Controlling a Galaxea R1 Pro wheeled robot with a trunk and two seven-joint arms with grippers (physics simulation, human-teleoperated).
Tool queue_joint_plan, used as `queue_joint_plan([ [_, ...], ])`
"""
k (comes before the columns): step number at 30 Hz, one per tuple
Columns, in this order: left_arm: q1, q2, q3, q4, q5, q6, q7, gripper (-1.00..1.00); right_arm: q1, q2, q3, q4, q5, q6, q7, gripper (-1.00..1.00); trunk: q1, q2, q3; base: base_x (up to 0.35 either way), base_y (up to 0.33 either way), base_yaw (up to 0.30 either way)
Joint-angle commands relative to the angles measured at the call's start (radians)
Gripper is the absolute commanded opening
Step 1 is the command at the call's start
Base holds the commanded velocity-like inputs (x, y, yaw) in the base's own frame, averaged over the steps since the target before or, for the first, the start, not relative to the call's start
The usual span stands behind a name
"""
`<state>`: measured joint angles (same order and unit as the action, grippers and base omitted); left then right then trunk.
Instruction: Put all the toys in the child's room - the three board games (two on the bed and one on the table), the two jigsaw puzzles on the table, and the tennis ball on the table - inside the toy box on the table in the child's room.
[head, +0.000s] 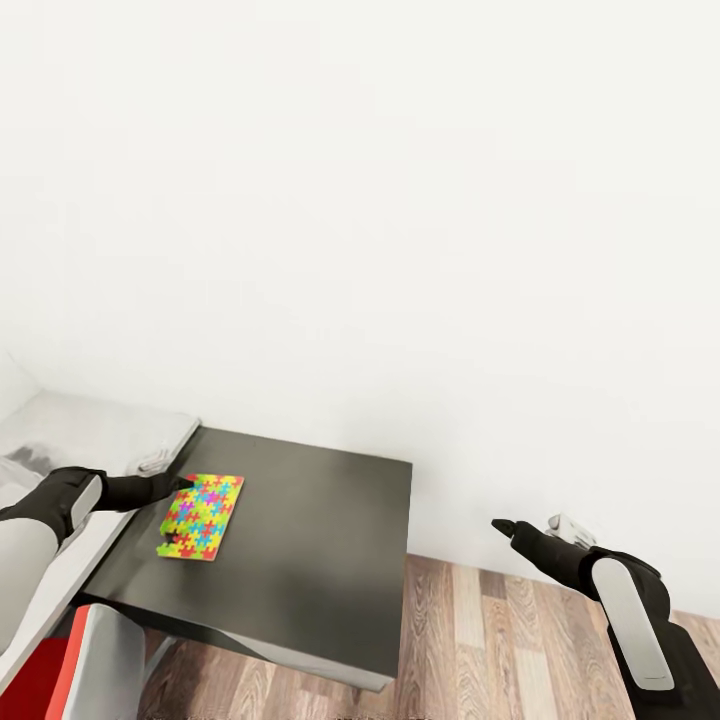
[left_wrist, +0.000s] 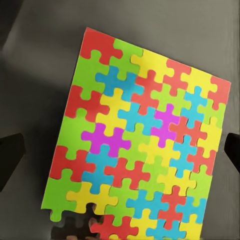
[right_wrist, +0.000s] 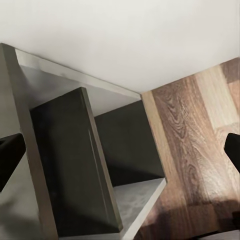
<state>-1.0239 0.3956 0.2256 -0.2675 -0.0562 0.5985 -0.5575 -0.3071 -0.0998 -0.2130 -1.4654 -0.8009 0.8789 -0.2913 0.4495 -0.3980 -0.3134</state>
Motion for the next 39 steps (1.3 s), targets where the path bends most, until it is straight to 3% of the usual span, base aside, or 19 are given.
queue_joint_plan([
  [1,-0.001,0.007,0.008,-0.001,-0.006,0.007,-0.027,1.0,-0.001,0.0,0.0,-0.001,-0.011,0.003,-0.009,1.0,0.001,-0.002,-0.003,0.0,0.0,0.0],
  [6,-0.001,0.044,0.007,-0.001,-0.01,0.007,-0.134,1.0,-0.001,0.0,0.0,-0.001,-0.011,0.003,-0.009,1.0,0.001,-0.002,-0.012,0.0,0.0,0.0],
  [9,-0.001,0.052,0.006,-0.001,-0.011,0.007,-0.16,1.0,-0.001,0.0,0.0,-0.001,-0.011,0.003,-0.009,1.0,0.001,-0.002,-0.016,0.0,0.0,0.0],
  [34,-0.001,0.055,0.003,-0.001,-0.011,0.006,-0.17,1.0,-0.001,0.0,0.0,-0.001,-0.011,0.003,-0.009,1.0,0.001,-0.002,-0.057,0.0,0.0,0.0],
  [39,-0.001,0.054,0.003,-0.001,-0.011,0.006,-0.17,1.0,-0.001,0.0,0.022,-0.001,-0.009,0.002,-0.009,1.0,0.001,-0.002,-0.065,0.0,0.0,0.0],
])
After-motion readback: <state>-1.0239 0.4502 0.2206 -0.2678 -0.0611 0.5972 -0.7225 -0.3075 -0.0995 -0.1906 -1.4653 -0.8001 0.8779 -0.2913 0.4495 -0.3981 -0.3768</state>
